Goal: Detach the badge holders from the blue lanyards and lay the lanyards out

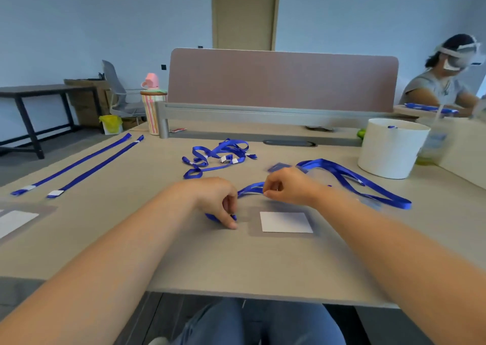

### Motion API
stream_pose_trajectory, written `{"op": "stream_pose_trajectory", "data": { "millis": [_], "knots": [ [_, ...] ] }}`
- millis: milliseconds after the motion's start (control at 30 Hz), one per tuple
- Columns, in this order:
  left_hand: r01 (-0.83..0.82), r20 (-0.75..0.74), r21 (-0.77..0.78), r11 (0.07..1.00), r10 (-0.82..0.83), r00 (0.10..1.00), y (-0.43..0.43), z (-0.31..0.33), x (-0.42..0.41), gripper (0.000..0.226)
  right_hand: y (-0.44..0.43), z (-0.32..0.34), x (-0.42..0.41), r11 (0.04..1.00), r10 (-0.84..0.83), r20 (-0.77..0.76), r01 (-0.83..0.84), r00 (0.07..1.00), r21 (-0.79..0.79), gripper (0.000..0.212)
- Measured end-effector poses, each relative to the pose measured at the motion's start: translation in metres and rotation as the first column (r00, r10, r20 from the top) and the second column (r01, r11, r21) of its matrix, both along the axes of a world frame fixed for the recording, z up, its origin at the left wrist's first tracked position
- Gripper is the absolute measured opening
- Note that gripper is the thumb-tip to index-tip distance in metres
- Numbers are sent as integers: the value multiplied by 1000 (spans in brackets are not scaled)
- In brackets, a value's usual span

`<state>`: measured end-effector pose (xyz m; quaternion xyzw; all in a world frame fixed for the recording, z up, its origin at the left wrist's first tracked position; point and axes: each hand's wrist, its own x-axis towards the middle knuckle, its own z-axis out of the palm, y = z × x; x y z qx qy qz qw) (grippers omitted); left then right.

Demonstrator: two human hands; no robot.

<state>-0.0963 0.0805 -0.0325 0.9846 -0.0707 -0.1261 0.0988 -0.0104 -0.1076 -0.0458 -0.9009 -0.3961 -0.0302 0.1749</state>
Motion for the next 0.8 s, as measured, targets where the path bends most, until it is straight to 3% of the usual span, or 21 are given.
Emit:
{"op": "stream_pose_trajectory", "data": {
  "millis": [200, 333, 500, 633, 700, 800],
  "knots": [
    [15, 57, -13, 1000, -14, 998, -7, -2, 4, 15, 0, -6, -2, 1000, 2, -53, -2, 999, 1, 14],
    [11, 294, -43, 999, 2, 956, -8, -2, 12, 14, -6, -7, 2, 996, -17, -57, 21, 998, 85, 15],
    [62, 626, -250, 966, 112, 772, -18, 7, 23, 9, -12, -6, 12, 971, -74, -134, 102, 988, 218, 18],
    [136, 895, -37, 990, -28, 444, -18, 9, 38, 11, -14, 4, 17, 927, -35, -285, 137, 958, 348, 16],
    [177, 915, -78, 981, 0, 404, -18, 10, 42, 8, -13, 12, 19, 899, 15, -327, 130, 945, 418, 17],
    [191, 894, -191, 963, 89, 440, -15, 3, 46, 23, -9, 22, 18, 874, 105, -372, 93, 922, 477, 15]
  ]
}}
